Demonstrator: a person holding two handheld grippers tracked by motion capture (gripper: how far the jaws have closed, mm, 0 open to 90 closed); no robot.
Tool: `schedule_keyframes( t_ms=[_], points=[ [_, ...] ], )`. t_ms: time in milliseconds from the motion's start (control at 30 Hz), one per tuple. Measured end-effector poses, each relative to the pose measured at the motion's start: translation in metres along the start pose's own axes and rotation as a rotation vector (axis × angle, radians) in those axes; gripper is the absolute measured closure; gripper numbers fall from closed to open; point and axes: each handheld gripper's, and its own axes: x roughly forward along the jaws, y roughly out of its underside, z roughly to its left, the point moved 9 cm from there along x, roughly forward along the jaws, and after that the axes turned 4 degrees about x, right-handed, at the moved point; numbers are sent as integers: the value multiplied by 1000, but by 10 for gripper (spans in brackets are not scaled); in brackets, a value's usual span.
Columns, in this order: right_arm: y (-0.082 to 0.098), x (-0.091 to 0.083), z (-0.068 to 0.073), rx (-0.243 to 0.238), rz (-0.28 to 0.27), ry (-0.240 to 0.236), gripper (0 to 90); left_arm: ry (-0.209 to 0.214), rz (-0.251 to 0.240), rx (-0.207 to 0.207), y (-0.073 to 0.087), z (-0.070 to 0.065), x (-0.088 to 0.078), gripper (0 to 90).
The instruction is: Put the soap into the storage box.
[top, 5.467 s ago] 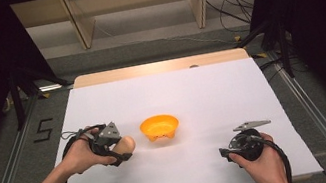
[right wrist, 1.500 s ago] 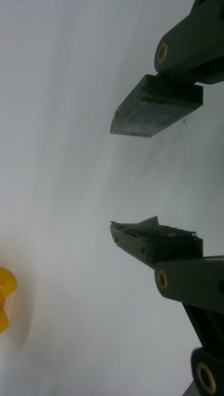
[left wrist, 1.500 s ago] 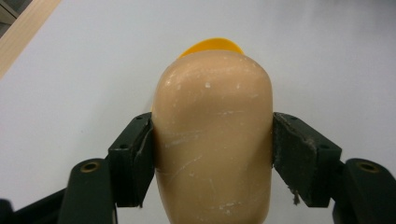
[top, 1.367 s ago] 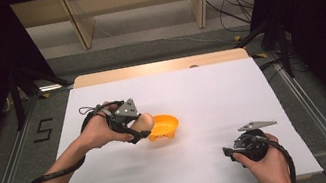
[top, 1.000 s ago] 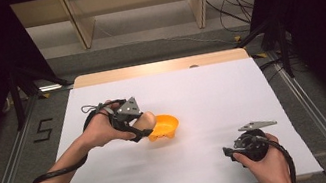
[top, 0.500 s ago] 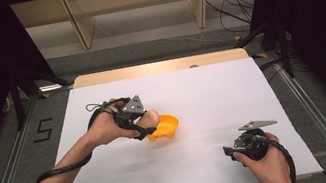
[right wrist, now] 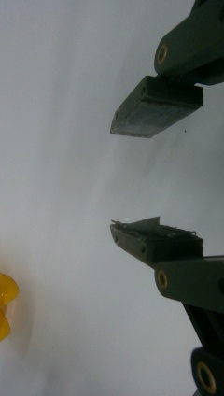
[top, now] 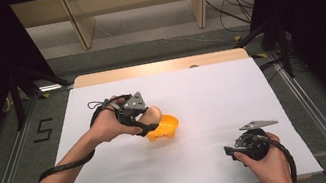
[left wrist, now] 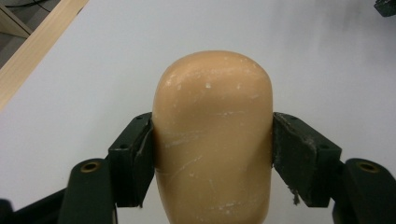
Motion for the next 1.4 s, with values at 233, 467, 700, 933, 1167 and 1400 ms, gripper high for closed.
schedule_keyframes(
  t_ms=[233, 467, 700, 933, 1167, 1400],
  points=[
    [2, 0, 1, 30, 16, 9, 460, 6, -25, -36, -2, -2, 7, 331],
    [1, 0, 0, 7, 5, 0, 459, 18, -27, -23, -1, -2, 15, 331],
    [1, 1, 0, 2, 4, 7, 458, 19, -19, -41, 2, 0, 19, 331],
    [1, 1, 0, -1, 1, 4, 457, 20, -21, -52, 1, -1, 22, 331],
    [1, 1, -1, -4, 0, 9, 458, 24, -12, -49, 2, 0, 26, 331],
    [1, 1, 0, -5, 0, 4, 458, 24, -4, -36, 2, 1, 30, 331]
  ],
)
